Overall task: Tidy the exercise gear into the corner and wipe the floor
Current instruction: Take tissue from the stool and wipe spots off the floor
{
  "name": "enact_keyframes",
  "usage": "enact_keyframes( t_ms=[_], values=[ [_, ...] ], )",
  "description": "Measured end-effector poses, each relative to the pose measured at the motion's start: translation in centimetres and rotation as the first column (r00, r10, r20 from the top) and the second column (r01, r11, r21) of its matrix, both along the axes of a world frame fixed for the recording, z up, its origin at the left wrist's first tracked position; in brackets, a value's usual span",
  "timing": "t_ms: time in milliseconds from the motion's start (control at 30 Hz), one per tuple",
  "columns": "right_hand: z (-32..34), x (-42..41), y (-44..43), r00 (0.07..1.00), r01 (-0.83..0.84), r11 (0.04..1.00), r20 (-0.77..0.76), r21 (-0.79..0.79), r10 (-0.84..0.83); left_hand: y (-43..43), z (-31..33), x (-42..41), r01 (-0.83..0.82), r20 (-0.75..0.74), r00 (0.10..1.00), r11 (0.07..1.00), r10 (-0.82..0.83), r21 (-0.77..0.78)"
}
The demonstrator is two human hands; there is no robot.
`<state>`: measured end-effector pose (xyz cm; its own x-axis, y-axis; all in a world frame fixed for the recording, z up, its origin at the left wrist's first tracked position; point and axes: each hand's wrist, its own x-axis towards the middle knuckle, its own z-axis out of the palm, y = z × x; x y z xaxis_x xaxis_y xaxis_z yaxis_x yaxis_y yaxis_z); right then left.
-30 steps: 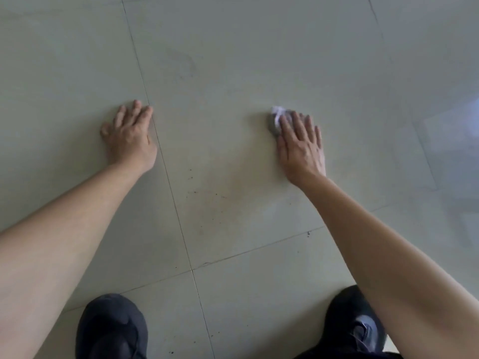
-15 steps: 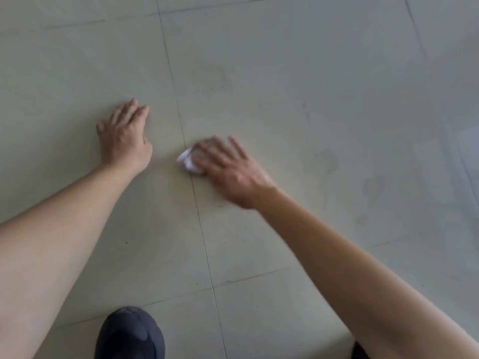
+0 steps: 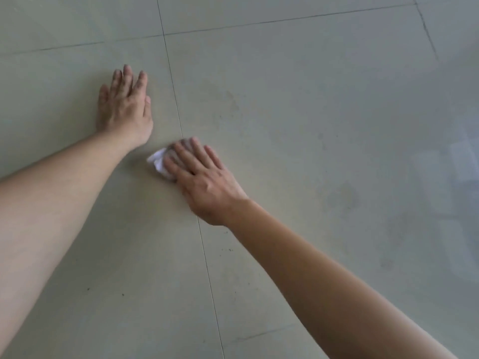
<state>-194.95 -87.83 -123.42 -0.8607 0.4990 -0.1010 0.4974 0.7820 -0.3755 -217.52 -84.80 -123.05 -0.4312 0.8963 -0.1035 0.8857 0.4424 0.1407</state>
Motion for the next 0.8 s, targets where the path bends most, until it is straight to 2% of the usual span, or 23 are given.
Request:
enact_keyframes(
  t_ms=[33,67,100,167,200,267,300,333,367,400,467,533,567,633,700,733,800],
  values=[
    [-0.1,0.2,1.1,0.995,-0.100,0.994,-0.019,0.044,0.101,0.3,-0.3,-0.4,-0.013,0.019,1.000,1.000,0.013,0.002],
    [-0.4,0.7,3.0,0.991,-0.125,0.988,-0.026,0.092,0.128,0.5,-0.6,-0.5,-0.034,0.039,0.999,0.999,0.033,0.007],
    [-0.8,1.5,5.4,0.997,-0.059,0.993,-0.043,0.101,0.064,0.5,-1.0,-0.5,-0.056,0.048,0.997,0.998,0.055,0.018],
    [-1.4,3.9,11.1,0.962,0.272,0.955,-0.063,0.122,-0.266,0.3,-1.7,-0.3,-0.087,0.030,0.996,0.995,0.086,0.050],
    [-1.3,5.4,13.9,0.882,0.471,0.871,-0.064,0.141,-0.467,0.3,-1.9,-0.2,-0.095,0.018,0.995,0.993,0.094,0.064],
    [-0.7,8.0,17.4,0.619,0.781,0.613,-0.025,0.118,-0.785,0.3,-2.1,0.0,-0.106,0.007,0.994,0.991,0.106,0.079],
    [-0.6,8.2,18.1,0.487,0.869,0.486,0.020,0.086,-0.873,0.3,-2.1,0.1,-0.108,0.006,0.994,0.990,0.108,0.085],
    [-0.7,7.6,18.0,0.402,0.911,0.404,0.045,0.078,-0.915,0.2,-2.2,0.1,-0.109,0.006,0.994,0.990,0.109,0.094],
    [-0.9,6.1,17.4,0.384,0.919,0.386,0.033,0.084,-0.923,0.2,-2.2,0.0,-0.108,0.009,0.994,0.989,0.108,0.103],
    [-1.1,4.2,16.4,0.432,0.898,0.431,-0.003,0.085,-0.902,0.2,-2.3,0.0,-0.108,0.011,0.994,0.988,0.107,0.109],
    [-1.2,-0.2,13.6,0.647,0.763,0.644,-0.068,0.062,-0.760,0.0,-2.4,0.0,-0.106,0.005,0.994,0.987,0.107,0.116],
    [-1.3,-4.0,10.9,0.864,0.502,0.864,-0.071,0.041,-0.498,0.0,-2.5,0.0,-0.110,-0.002,0.994,0.986,0.111,0.126],
    [-1.2,-5.4,10.2,0.936,0.346,0.937,-0.079,0.043,-0.342,0.0,-2.6,0.1,-0.110,-0.003,0.994,0.985,0.112,0.135],
    [-1.3,-6.2,11.5,0.996,0.047,0.996,-0.083,0.076,-0.041,0.0,-2.6,0.1,-0.106,-0.008,0.994,0.983,0.109,0.153],
    [-1.5,-5.3,15.7,0.989,-0.109,0.985,-0.082,0.130,0.121,0.0,-2.6,0.1,-0.105,-0.014,0.994,0.982,0.109,0.156],
    [-1.6,-4.5,18.4,0.992,-0.079,0.985,-0.083,0.155,0.093,0.0,-2.6,0.2,-0.107,-0.016,0.994,0.983,0.111,0.152],
    [-1.6,-1.8,24.0,0.979,0.203,0.962,-0.068,0.184,-0.193,0.0,-2.5,0.3,-0.113,-0.020,0.993,0.983,0.117,0.144]
  ],
)
